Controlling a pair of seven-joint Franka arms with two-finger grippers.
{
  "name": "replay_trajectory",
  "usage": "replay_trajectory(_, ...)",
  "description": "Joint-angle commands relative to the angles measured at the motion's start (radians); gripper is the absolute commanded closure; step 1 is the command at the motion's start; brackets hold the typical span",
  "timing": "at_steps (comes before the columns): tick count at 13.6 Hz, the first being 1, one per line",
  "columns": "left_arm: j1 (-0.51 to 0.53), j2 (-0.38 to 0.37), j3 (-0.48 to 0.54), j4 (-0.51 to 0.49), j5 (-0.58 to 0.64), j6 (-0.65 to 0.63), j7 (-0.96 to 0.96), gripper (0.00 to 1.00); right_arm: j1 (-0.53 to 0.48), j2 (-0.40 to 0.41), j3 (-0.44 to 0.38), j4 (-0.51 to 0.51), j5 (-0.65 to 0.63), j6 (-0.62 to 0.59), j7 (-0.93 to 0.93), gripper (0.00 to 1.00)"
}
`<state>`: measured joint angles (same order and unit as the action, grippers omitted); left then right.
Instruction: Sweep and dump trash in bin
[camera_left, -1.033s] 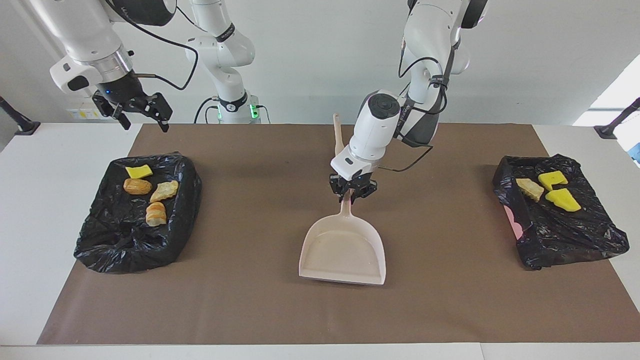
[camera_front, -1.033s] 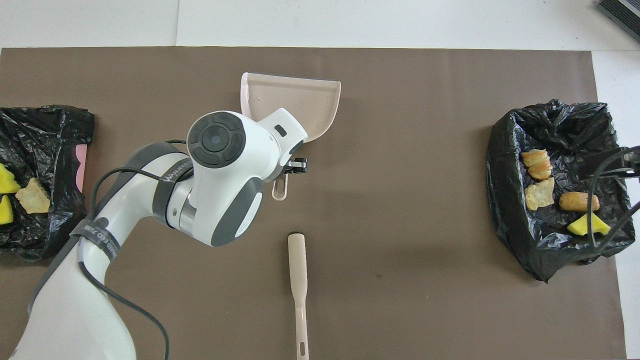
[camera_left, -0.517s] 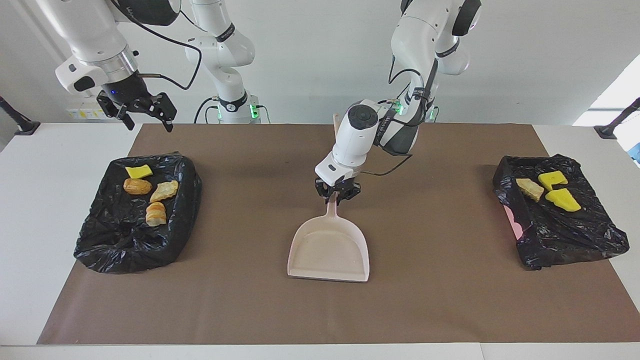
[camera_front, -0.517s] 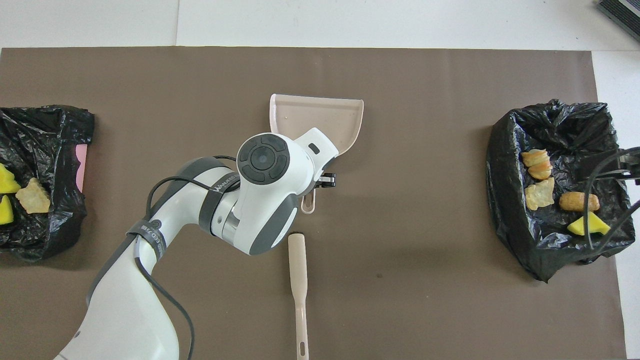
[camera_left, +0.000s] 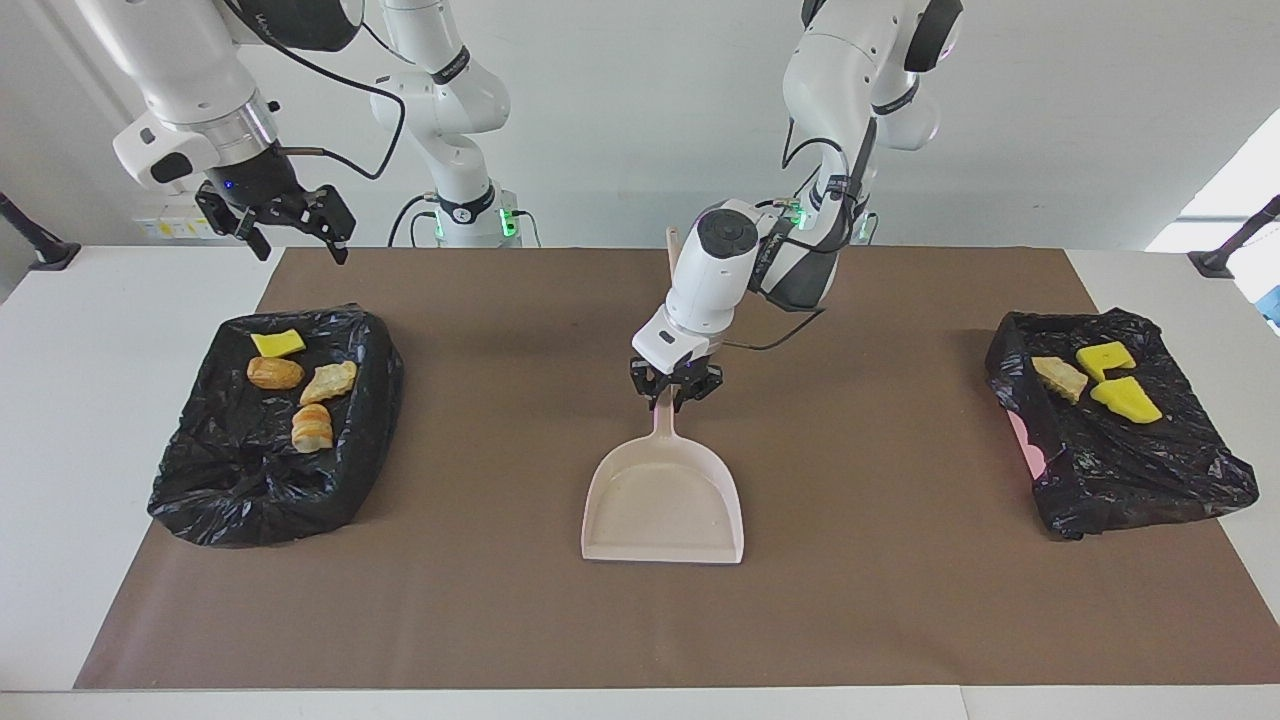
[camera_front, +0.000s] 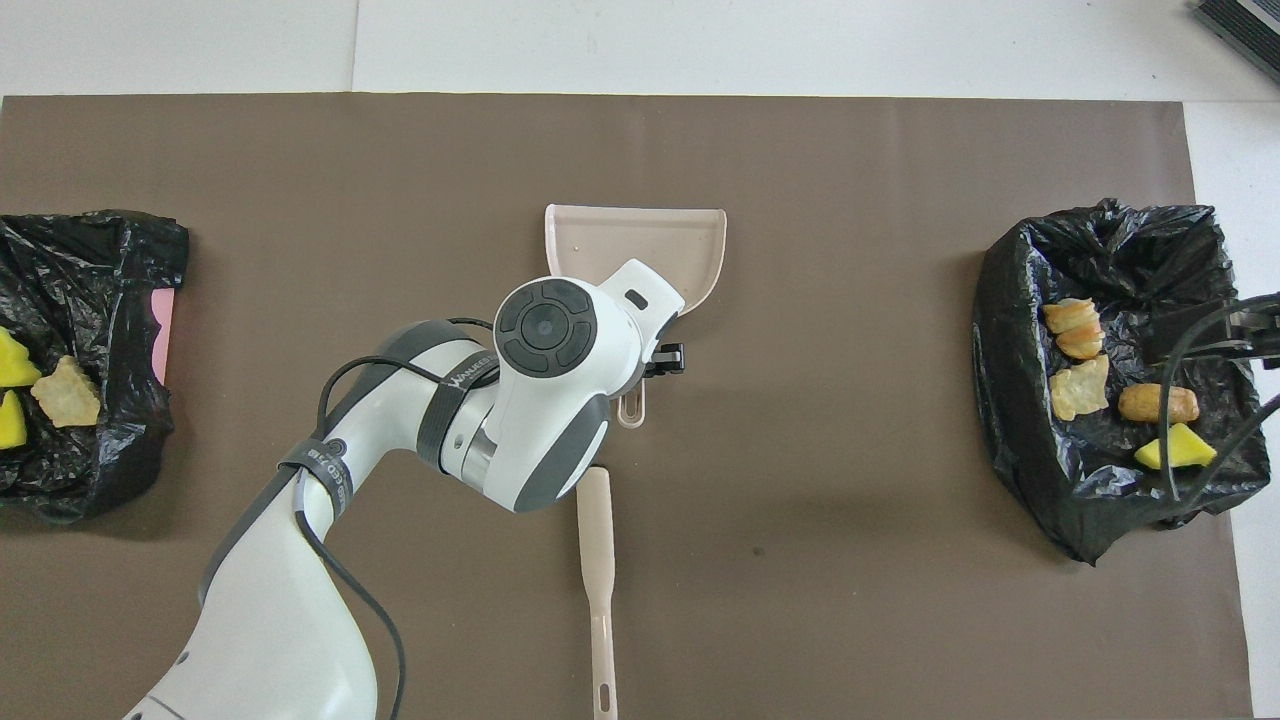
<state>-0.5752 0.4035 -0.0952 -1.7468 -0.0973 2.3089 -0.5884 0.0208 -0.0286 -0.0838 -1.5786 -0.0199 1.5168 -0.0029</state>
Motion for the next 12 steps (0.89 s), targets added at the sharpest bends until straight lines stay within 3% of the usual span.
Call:
replay_trajectory(1, 0.029, -0.046, 0.025, 0.0, -0.01, -0.035, -0.007, 0.0, -0.005, -0.021, 0.006, -0.018, 0.003, -0.004, -0.02, 0.0)
replay_trajectory(7, 0.19, -0.12, 0.035, 0.003, 0.085, -0.207, 0.053, 0.0, -0.005, -0.021, 0.006, -0.018, 0.015, -0.004, -0.02, 0.0)
replay_trajectory(12, 0.358, -0.222, 0.035, -0.008, 0.085, -0.434, 0.312, 0.0, -0.005, -0.021, 0.006, -0.018, 0.015, -0.004, -0.02, 0.0)
